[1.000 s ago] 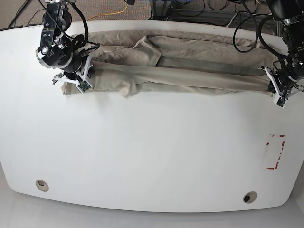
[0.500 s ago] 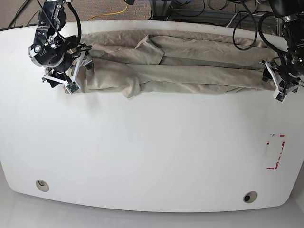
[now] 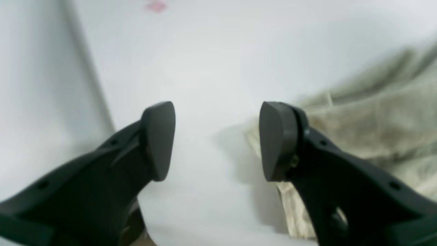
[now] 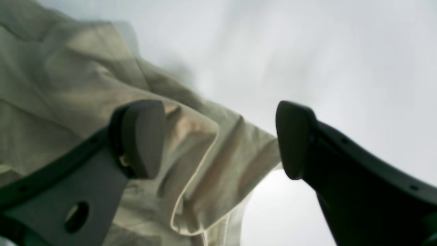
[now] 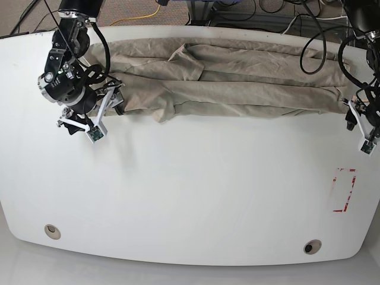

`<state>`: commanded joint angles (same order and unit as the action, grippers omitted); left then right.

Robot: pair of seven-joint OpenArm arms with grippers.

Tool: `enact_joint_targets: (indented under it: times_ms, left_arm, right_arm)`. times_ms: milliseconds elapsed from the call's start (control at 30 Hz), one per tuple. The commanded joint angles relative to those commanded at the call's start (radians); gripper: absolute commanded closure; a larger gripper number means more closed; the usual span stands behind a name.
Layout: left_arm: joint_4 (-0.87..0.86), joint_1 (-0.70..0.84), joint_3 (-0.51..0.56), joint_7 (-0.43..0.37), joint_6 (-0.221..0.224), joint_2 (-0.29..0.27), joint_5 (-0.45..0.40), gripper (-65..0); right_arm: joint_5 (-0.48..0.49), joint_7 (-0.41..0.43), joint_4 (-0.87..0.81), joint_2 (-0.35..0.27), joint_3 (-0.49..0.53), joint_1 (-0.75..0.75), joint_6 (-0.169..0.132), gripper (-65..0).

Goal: Layout the t-shirt on the table in an organized manner, then fold the t-shirt properly
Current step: 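Release the hem and regrasp the folded shirt ends with both grippers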

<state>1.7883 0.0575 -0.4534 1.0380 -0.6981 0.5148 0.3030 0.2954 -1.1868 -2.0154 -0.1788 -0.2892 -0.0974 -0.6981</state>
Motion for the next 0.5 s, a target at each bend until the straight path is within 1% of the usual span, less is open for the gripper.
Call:
enact_joint_targets:
  times_ms: [67, 167, 267, 367, 467, 500]
  left_arm:
    - [-0.002, 0.017, 0.002, 0.000, 0.000, 0.000, 0.002, -36.8]
    - [-0.002, 0.038, 0.003, 0.000, 0.000, -0.009, 0.005, -36.8]
    - [-0.003, 0.041, 0.003, -0.002, 0.000, -0.031, -0.002, -36.8]
    - [-0.005, 0.063, 0.003, -0.005, 0.000, -0.032, -0.002, -36.8]
    - [-0.005, 0.072, 0.003, -0.029, 0.000, -0.035, -0.002, -36.8]
    - [-0.006, 0.089, 0.003, -0.044, 0.000, -0.035, -0.002, -36.8]
  right_arm:
    - [0.000, 0.000, 0.020, 0.006, 0.044, -0.009, 0.000, -48.7]
    - [0.000, 0.000, 0.031, 0.023, 0.075, -0.025, 0.000, -48.7]
    - [0.000, 0.000, 0.032, 0.041, 0.081, -0.031, 0.000, -48.5]
    - [-0.003, 0.000, 0.035, 0.058, 0.081, -0.043, 0.000, -48.2]
    - [-0.002, 0.003, 0.063, 0.064, 0.081, -0.044, 0.000, -48.0]
    - [-0.002, 0.008, 0.089, 0.064, 0.081, -0.043, 0.000, -46.8]
